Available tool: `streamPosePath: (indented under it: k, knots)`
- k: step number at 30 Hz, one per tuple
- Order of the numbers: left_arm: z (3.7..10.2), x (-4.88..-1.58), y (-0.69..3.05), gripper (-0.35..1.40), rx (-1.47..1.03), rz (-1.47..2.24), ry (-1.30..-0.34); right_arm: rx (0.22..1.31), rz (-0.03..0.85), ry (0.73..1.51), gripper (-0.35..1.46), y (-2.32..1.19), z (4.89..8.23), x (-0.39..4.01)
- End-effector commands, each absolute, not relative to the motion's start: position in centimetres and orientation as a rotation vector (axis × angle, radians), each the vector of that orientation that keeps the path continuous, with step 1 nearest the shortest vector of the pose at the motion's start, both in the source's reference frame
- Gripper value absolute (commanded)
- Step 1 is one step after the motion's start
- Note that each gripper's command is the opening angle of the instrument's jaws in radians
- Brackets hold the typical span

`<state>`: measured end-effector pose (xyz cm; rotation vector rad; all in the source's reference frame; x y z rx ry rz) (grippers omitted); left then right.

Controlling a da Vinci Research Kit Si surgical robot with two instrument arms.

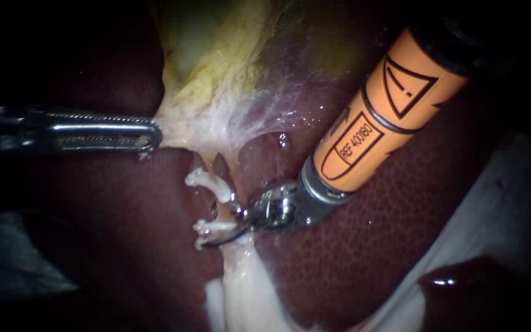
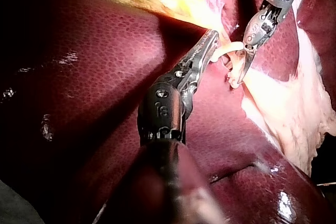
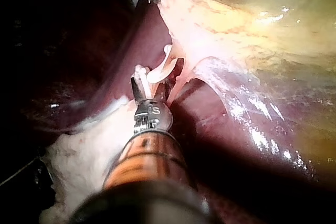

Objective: Go to the cutting position left tube

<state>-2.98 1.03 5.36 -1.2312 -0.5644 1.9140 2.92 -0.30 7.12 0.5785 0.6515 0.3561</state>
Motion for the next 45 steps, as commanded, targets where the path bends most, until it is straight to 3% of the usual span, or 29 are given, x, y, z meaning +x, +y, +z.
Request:
streamPosePath:
  k: [1, 7, 11, 14, 30, 45]
  knots:
    - [5.36, -2.98, 1.03, -0.35, -1.231, 1.914, -0.564, 0.579, 0.356, 0.652, 0.42, -0.29, 7.11, 2.92]
    - [5.35, -2.97, 1.03, -0.35, -1.232, 1.914, -0.565, 0.582, 0.365, 0.68, 1.04, -0.28, 7.13, 2.91]
    - [5.36, -2.97, 1.03, -0.35, -1.232, 1.914, -0.565, 0.587, 0.379, 0.725, 1.3, -0.27, 7.15, 2.89]
    - [5.36, -2.96, 1.03, -0.35, -1.232, 1.915, -0.565, 0.591, 0.389, 0.757, 1.38, -0.25, 7.17, 2.88]
    - [5.35, -2.92, 1.03, -0.35, -1.233, 1.915, -0.568, 0.73, 0.385, 0.927, 1.43, 0.08, 6.96, 2.53]
    - [5.34, -2.92, 1.03, -0.35, -1.233, 1.915, -0.568, 0.885, 0.263, 0.994, 1.4, 0.02, 7.01, 2.5]
